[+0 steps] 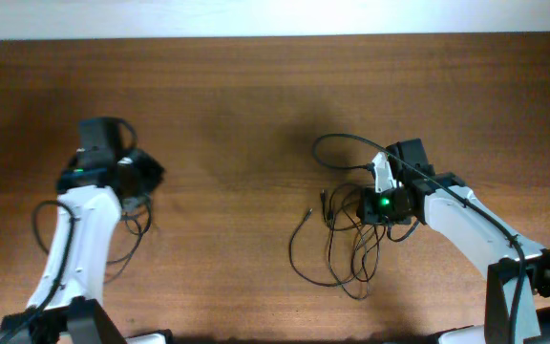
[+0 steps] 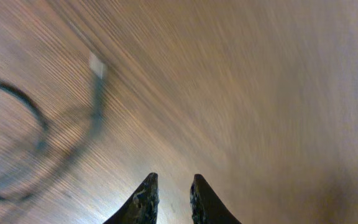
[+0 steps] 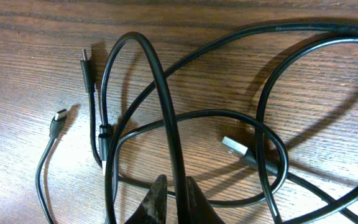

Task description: Untangle cables

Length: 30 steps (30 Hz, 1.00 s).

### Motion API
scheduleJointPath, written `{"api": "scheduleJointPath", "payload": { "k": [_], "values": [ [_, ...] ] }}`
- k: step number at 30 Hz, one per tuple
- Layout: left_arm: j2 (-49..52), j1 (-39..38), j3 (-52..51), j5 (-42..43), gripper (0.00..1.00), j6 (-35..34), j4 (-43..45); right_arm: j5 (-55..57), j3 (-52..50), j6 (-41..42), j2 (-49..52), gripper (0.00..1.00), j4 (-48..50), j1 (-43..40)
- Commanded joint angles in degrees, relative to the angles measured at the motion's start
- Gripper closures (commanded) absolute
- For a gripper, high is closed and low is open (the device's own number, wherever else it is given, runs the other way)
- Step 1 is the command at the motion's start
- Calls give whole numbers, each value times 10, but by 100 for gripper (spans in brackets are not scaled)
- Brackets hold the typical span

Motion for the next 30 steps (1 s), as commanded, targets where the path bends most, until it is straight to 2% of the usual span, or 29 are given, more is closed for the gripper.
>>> {"api": "scheduleJointPath", "payload": {
  "k": [1, 2, 3, 7, 8, 9, 11, 13, 14, 16, 17, 18, 19, 21, 23, 25, 27, 28, 30],
  "values": [
    [3, -76, -33, -64, 27, 78, -1, -4, 0, 4, 0, 89, 0, -1],
    [3, -87, -31, -109, 0, 134, -1, -4, 0, 4, 0, 89, 0, -1],
    [3, -93, -28, -149, 1, 186, -11, -4, 0, 4, 0, 86, 0, -1],
    [3, -113, -16, -352, 1, 181, -133, -4, 0, 4, 0, 83, 1, -1],
    [3, -122, -16, -373, 1, 156, -161, -4, 0, 4, 0, 83, 0, -1],
    [3, -123, -16, -393, 1, 90, -197, -4, 0, 4, 0, 83, 0, -1],
    [3, -121, -35, -362, 1, 3, -203, -4, 0, 4, 0, 83, 0, -1],
    [3, -113, -104, -330, 1, -55, -133, -4, 0, 4, 0, 83, -6, -1],
    [3, -95, -138, -325, 1, -68, -93, -4, 0, 4, 0, 83, -9, -1],
    [3, -54, -166, -253, 1, -81, -54, -4, 0, 4, 0, 83, -8, -1],
    [3, -40, -180, -253, 0, -117, -38, -4, 0, 4, 0, 83, -9, -1],
    [3, -28, -193, -252, 6, -141, -21, -4, -1, 4, 0, 83, -13, -1],
    [3, -12, -217, -248, 28, -159, 6, -4, -5, 4, 0, 83, -13, -1],
    [3, 14, -237, -273, 100, -161, 50, -3, -16, 4, 0, 83, -12, -1],
    [3, 69, -232, -287, 100, -160, 59, -3, -22, 4, 0, 83, -13, -1],
    [3, 216, -205, -264, 100, -156, 56, -3, -24, 4, 0, 83, -8, -1],
    [3, 299, -174, -209, 100, -110, 60, -4, -24, 4, 0, 83, 2, -1],
    [3, 325, -153, -186, 100, -71, 72, -4, -24, 4, 0, 83, 2, -1],
    [3, 328, -125, -149, 100, -49, 90, -3, -24, 4, 0, 83, 2, -1]
  ]
}}
